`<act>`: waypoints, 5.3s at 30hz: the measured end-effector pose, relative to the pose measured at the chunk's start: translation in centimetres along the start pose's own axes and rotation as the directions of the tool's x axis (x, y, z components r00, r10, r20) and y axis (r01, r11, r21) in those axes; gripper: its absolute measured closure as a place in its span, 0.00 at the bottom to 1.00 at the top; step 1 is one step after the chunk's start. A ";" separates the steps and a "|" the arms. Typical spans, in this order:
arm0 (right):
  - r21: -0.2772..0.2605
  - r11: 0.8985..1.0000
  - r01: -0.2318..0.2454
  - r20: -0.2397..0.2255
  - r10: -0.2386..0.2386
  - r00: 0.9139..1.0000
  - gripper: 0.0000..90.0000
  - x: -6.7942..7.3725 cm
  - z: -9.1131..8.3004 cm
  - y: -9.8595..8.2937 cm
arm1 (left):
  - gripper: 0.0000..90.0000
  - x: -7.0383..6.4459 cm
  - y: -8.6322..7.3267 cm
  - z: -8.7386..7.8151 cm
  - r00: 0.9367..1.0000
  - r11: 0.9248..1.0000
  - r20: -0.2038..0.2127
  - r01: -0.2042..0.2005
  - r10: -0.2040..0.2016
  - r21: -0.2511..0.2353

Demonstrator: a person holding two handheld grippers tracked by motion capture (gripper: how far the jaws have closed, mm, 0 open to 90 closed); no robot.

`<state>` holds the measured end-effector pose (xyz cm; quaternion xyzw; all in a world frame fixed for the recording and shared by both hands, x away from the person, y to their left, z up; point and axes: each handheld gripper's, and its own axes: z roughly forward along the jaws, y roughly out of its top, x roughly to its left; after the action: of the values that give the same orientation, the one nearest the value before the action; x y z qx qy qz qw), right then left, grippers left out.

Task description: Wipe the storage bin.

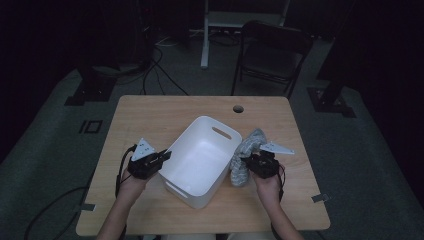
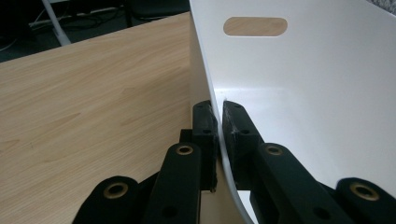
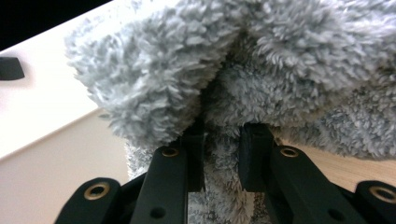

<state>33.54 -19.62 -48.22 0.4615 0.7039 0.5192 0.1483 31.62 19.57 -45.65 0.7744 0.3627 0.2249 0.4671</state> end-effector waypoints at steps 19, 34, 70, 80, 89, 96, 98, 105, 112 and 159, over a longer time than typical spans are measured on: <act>0.069 0.997 -0.020 0.012 0.019 1.000 0.84 -0.7 1.5 -1.7 | 0.93 -0.1 0.0 0.0 1.000 1.000 0.000 -0.002 0.002 -0.005; 0.106 0.994 -0.025 0.027 0.023 0.999 0.84 -1.2 2.5 -2.8 | 0.93 -0.1 0.0 0.1 1.000 1.000 -0.003 -0.002 0.002 -0.006; 0.027 0.999 0.022 -0.032 -0.021 0.999 0.84 1.1 -0.2 -1.1 | 0.93 -0.2 0.0 0.2 1.000 1.000 -0.006 0.000 -0.001 -0.007; 0.062 0.998 0.017 -0.019 -0.015 1.000 0.84 0.6 0.8 -1.9 | 0.93 -0.3 0.1 0.2 1.000 1.000 -0.007 -0.006 0.006 -0.006; 0.098 0.995 0.006 -0.008 -0.005 1.000 0.84 0.2 1.6 -2.7 | 0.93 -0.3 0.1 0.3 1.000 1.000 -0.004 -0.002 0.002 -0.007; 0.139 0.990 0.004 0.010 -0.005 1.000 0.84 0.0 2.6 -3.7 | 0.93 -0.4 0.1 0.3 1.000 1.000 -0.005 -0.002 0.002 -0.006; 0.161 0.987 -0.008 0.008 0.007 1.000 0.84 -0.2 3.0 -4.0 | 0.92 -0.3 0.1 0.3 1.000 1.000 -0.004 0.000 0.000 -0.006; 0.178 0.984 0.000 0.007 -0.001 1.000 0.84 -0.2 2.9 -3.9 | 0.92 -0.4 0.1 0.3 1.000 1.000 -0.018 0.003 -0.003 -0.006; 0.086 0.996 0.030 -0.051 -0.026 0.998 0.84 1.2 0.1 -1.3 | 0.92 -0.5 0.1 0.3 1.000 1.000 -0.026 -0.002 0.001 -0.003; 0.135 0.990 0.034 -0.048 -0.028 0.998 0.83 1.3 1.1 -2.8 | 0.92 -0.6 0.2 0.5 1.000 1.000 -0.011 0.006 -0.006 -0.007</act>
<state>32.20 -17.99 -50.78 0.4476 0.7479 0.4780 0.1083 31.67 18.81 -45.70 0.7704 0.3671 0.2289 0.4683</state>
